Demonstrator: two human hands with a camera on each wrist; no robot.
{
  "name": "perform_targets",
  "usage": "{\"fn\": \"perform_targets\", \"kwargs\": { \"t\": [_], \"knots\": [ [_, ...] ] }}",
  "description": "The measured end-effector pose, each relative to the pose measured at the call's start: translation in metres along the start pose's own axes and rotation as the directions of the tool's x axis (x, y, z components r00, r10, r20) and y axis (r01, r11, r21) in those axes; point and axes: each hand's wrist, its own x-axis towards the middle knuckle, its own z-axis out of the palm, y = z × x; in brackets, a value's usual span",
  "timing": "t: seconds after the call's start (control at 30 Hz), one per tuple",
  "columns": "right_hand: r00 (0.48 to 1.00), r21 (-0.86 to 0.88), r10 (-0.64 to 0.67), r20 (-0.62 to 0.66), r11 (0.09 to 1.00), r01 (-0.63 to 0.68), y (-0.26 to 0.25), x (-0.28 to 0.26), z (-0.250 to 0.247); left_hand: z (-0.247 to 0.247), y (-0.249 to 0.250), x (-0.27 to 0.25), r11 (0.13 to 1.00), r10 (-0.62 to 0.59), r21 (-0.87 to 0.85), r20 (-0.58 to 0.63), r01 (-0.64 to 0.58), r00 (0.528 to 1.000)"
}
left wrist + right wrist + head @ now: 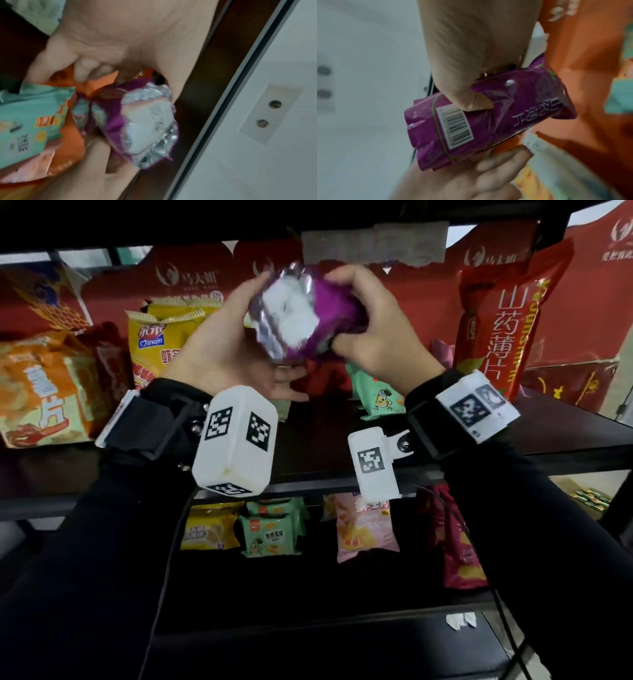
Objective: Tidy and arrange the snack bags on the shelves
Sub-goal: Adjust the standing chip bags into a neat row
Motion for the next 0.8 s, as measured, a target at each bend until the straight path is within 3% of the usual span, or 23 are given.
{"fn": "perform_targets", "kwargs": {
  "t": [0.1, 0.2, 0.27, 0.33, 0.37, 0.43, 0.5, 0.57, 0.67, 0.8],
  "knots": [
    [1.000, -0.446, 0.012, 0.023, 0.895, -0.001, 0.002, 0.001, 0.006, -0.001, -0.008, -0.003, 0.983, -0.021, 0.184, 0.028, 0.016, 0.999],
    [0.999, -0.507, 0.027, -0.038, 0.861, -0.042, 0.004, 0.001, 0.012, 0.005, -0.021, -0.002, 0.978, 0.009, 0.207, 0.035, -0.016, 0.999],
    [0.993, -0.317, 0.079, -0.084, 0.943, -0.101, 0.006, -0.001, 0.016, 0.005, -0.027, 0.000, 0.987, 0.083, 0.133, 0.063, -0.091, 0.995],
    [0.946, 0.100, 0.276, -0.170, 0.960, -0.262, 0.004, -0.003, 0.020, 0.004, -0.030, 0.001, 0.988, 0.134, 0.060, 0.091, -0.139, 0.987],
    [0.893, 0.318, 0.423, -0.154, 0.877, -0.361, 0.003, -0.003, 0.022, 0.003, -0.030, 0.002, 0.989, 0.139, 0.041, 0.096, -0.144, 0.986],
    [0.806, 0.591, 0.590, 0.044, 0.635, -0.498, 0.006, -0.002, 0.023, 0.004, -0.033, 0.004, 0.988, 0.115, 0.095, 0.106, -0.125, 0.988],
    [0.813, 0.642, 0.568, 0.129, 0.577, -0.505, 0.010, -0.003, 0.023, 0.007, -0.034, 0.005, 0.974, 0.076, 0.205, 0.110, -0.098, 0.991],
    [0.848, 0.654, 0.526, 0.069, 0.618, -0.437, 0.015, -0.004, 0.023, 0.010, -0.034, 0.005, 0.967, 0.084, 0.233, 0.099, -0.105, 0.992],
    [0.885, 0.679, 0.465, 0.026, 0.642, -0.357, 0.017, -0.005, 0.025, 0.015, -0.033, 0.007, 0.956, 0.174, 0.232, 0.035, -0.177, 0.984],
    [0.917, 0.640, 0.394, 0.066, 0.688, -0.342, 0.014, -0.008, 0.026, 0.015, -0.034, 0.017, 0.919, 0.286, 0.310, -0.099, -0.244, 0.953]
  ]
}}
